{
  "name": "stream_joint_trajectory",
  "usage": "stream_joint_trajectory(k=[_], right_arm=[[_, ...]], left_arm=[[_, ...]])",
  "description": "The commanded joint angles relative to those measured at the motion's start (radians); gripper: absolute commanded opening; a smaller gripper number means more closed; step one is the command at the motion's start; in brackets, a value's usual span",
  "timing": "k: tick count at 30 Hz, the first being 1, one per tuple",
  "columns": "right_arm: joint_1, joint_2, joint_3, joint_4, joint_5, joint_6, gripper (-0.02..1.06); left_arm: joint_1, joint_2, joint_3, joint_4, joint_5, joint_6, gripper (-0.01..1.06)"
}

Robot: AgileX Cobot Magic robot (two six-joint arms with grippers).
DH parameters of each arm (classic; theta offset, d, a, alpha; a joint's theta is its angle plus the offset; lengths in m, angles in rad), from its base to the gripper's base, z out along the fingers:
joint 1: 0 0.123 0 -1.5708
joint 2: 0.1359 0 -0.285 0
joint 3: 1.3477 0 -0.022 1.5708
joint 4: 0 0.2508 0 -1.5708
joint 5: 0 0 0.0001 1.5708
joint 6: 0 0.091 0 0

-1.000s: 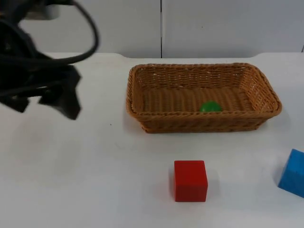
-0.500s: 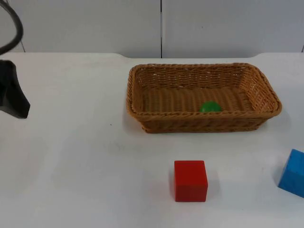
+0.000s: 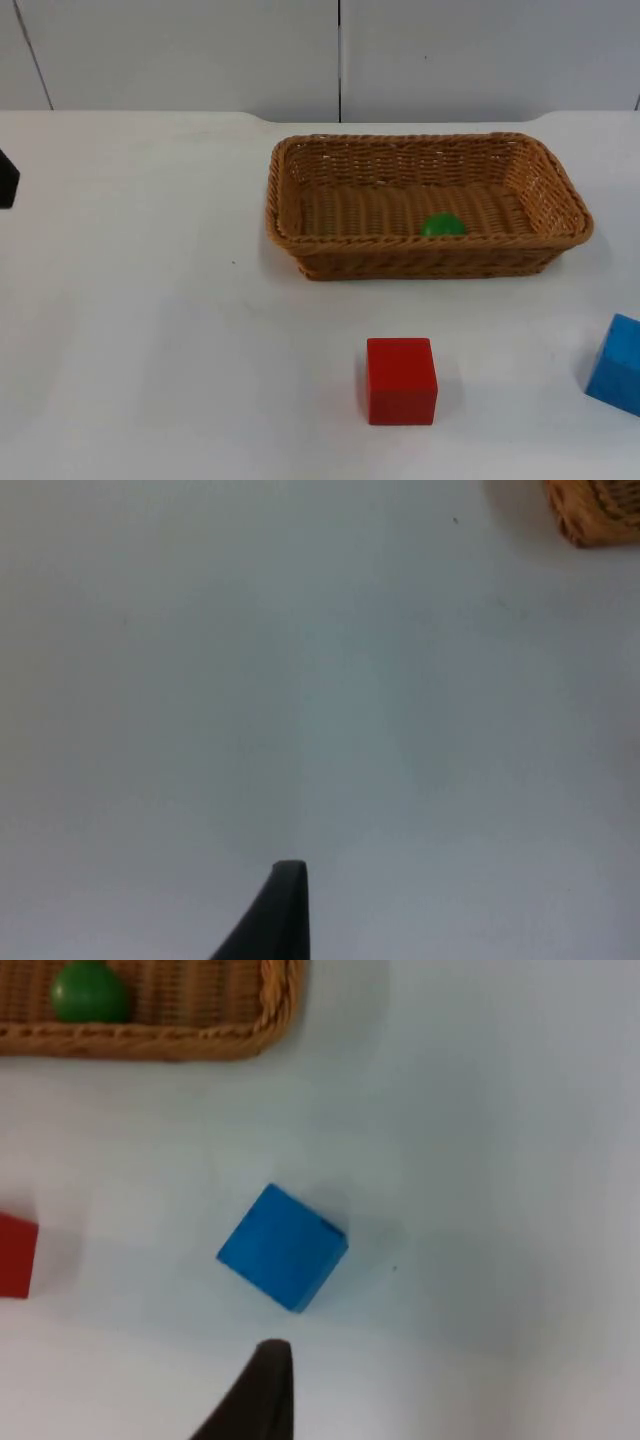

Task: Place all geometric objects except the red cube into the basket.

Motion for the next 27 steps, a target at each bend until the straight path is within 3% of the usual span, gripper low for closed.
stream_joint_trajectory(k=[1, 9, 19, 23, 27], right_arm=[[-0.006, -0.003, 0.013, 0.005, 0.023, -0.011, 1.05], [-0.006, 0.03, 0.074, 0.005, -0.011, 0.003, 1.05], [0.021, 0.247, 0.066, 0.012, -0.035, 0.055, 1.05], [0.105, 0.34, 0.028, -0.003, -0.083, 0.128, 1.05], [0.215, 0.498, -0.031, -0.077, -0.215, 0.294, 1.05]], left_arm=[[0.003, -0.043, 0.004, -0.009, 0.029, 0.012, 1.05], [0.003, -0.155, 0.004, -0.009, 0.054, 0.028, 1.05], [0.003, -0.229, 0.004, 0.001, 0.057, 0.031, 1.05], [0.003, -0.234, 0.004, 0.006, 0.055, 0.031, 1.05], [0.003, -0.233, 0.004, 0.006, 0.053, 0.031, 1.05]])
